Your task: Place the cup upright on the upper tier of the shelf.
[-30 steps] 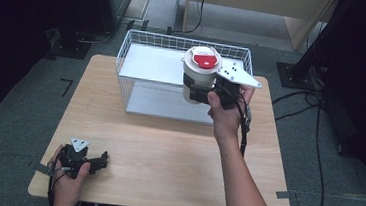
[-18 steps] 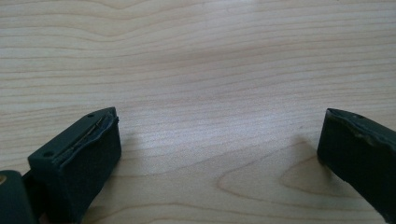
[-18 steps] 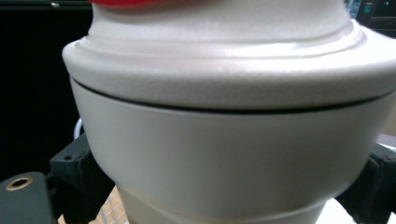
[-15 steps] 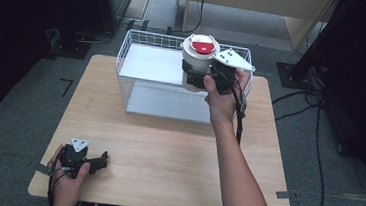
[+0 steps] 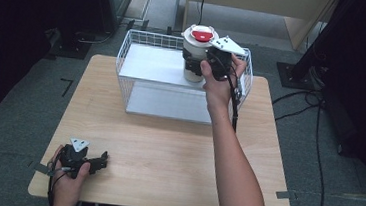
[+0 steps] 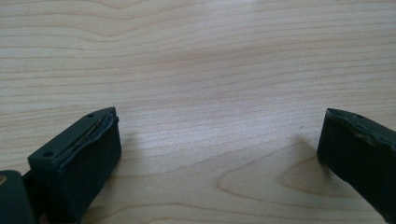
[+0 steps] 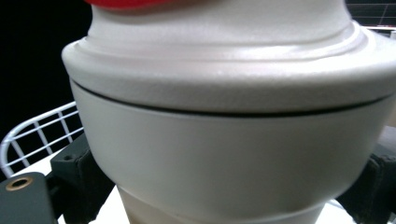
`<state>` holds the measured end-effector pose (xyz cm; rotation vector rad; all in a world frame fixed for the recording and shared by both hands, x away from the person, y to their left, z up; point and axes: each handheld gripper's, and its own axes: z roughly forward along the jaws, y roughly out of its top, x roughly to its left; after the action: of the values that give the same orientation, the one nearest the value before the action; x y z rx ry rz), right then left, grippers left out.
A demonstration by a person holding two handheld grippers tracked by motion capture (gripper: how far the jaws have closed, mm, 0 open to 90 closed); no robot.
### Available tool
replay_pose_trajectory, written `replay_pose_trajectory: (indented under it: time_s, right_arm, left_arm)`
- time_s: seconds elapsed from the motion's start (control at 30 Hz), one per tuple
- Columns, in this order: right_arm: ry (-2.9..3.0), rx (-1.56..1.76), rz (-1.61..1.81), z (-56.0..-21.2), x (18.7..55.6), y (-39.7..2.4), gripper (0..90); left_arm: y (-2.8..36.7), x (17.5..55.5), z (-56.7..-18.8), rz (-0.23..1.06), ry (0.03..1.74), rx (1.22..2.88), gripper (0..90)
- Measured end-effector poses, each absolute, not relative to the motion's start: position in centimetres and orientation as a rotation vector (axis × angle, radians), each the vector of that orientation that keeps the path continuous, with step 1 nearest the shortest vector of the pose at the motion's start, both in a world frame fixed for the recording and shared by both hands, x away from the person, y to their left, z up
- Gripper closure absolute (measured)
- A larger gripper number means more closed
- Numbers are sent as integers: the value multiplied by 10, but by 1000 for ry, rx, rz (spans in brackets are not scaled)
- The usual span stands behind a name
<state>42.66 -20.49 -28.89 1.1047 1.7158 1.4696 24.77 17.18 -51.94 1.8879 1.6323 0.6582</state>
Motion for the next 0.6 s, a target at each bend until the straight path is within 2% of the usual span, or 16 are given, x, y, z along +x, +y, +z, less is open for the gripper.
replay_pose_trajectory:
  time_s: [0.6]
  right_arm:
    - [1665, 1164, 1415, -296, 444, -198, 79]
  left_arm:
    - [172, 248, -519, 659, 1632, 1890, 0]
